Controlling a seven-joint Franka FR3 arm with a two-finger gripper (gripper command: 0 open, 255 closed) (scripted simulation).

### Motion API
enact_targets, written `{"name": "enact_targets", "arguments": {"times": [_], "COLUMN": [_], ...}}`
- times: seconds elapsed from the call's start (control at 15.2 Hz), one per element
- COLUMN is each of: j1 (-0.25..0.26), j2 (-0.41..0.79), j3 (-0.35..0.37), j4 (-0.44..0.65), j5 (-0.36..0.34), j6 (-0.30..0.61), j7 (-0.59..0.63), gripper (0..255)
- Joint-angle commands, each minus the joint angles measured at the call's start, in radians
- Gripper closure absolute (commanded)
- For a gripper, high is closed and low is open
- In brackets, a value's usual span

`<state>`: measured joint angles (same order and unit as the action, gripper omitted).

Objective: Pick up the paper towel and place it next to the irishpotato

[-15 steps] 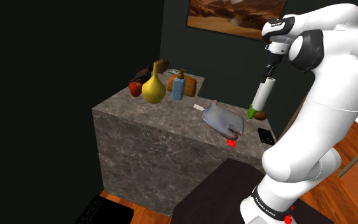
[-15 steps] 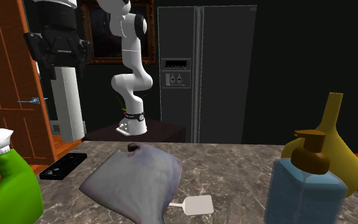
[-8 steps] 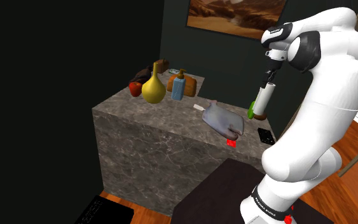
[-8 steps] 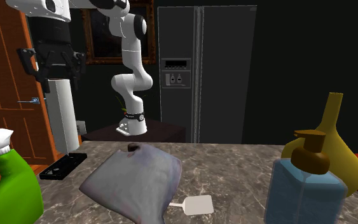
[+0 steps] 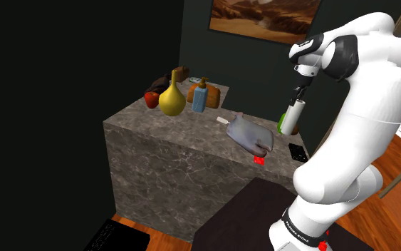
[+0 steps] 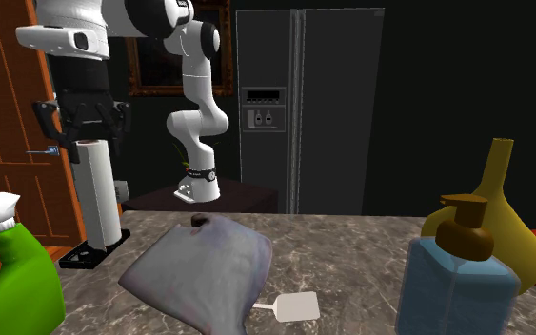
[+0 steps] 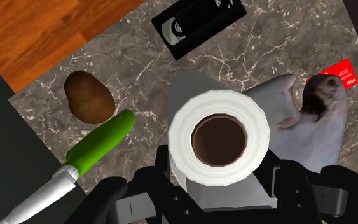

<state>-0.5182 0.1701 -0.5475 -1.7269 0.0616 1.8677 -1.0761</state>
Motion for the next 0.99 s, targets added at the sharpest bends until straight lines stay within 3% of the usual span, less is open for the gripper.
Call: {"name": "enact_targets", "arguments": {"times": [0.0,0.66,0.92], "j1": [-0.001,-0.004,-0.004], "j2": [0.006,0.042,0.042], "j3": [0.001,0.006,0.007], "j4": [-0.022,-0.12,-0.12], "j5": [0.004,0.026,0.026], "j6": [0.027,0.157,0.157], "j7": [-0.002,-0.015,-0.015], "gripper": [255,255,255]}}
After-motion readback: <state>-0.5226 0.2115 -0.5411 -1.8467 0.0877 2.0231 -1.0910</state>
